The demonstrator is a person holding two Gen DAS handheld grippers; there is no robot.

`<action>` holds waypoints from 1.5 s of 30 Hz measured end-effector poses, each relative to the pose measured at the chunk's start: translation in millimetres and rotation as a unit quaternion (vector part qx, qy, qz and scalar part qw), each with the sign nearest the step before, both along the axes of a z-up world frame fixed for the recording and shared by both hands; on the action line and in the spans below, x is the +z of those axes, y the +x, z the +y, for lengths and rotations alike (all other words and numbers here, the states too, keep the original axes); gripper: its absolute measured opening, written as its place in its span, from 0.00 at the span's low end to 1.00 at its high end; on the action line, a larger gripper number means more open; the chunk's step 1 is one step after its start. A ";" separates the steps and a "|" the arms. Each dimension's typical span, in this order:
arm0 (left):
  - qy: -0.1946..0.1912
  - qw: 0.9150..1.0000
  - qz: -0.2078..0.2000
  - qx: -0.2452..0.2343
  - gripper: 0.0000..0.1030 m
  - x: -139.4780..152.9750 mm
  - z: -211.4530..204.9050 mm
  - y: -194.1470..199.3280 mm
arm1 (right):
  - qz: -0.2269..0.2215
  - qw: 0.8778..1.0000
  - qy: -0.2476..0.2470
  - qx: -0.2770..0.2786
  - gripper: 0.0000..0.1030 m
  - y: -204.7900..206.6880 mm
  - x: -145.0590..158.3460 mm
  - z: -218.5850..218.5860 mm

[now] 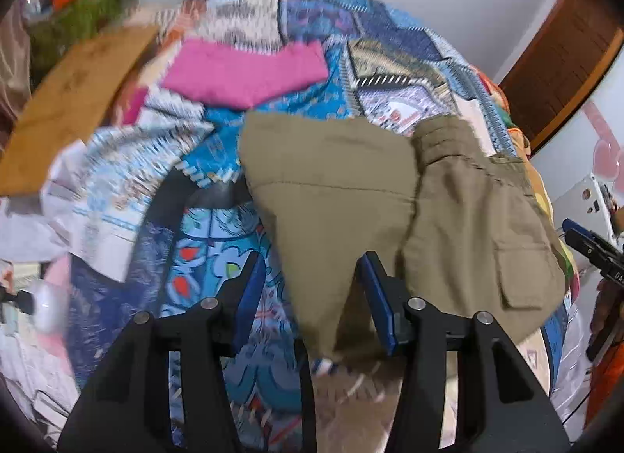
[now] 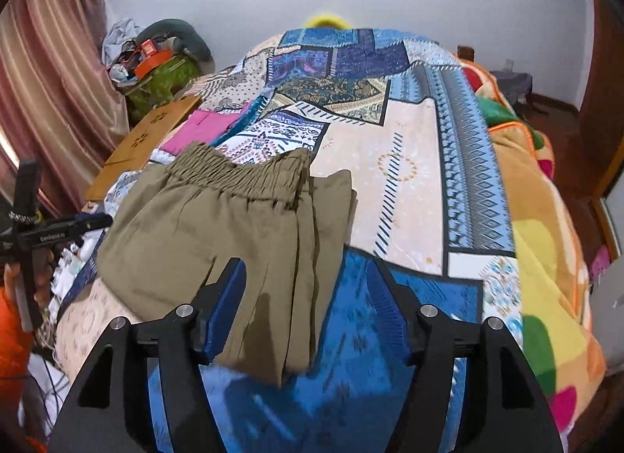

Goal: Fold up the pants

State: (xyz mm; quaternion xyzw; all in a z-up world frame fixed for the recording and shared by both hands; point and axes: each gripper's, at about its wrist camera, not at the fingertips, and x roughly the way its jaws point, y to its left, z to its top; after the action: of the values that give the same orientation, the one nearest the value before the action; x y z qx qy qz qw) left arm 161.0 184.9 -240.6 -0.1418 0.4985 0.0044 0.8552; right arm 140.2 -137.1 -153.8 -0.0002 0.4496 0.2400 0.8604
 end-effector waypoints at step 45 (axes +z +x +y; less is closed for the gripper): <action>0.075 0.987 -0.143 0.023 0.02 130.1 22.4 65.2 | -0.084 0.994 0.021 0.060 0.09 74.8 63.4 82.3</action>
State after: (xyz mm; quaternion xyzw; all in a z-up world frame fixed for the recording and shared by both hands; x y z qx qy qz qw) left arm 226.2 207.3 -110.6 -0.0879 0.3664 0.0408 0.9254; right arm 215.0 -54.7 -90.4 -0.0291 0.3701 0.2995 0.8789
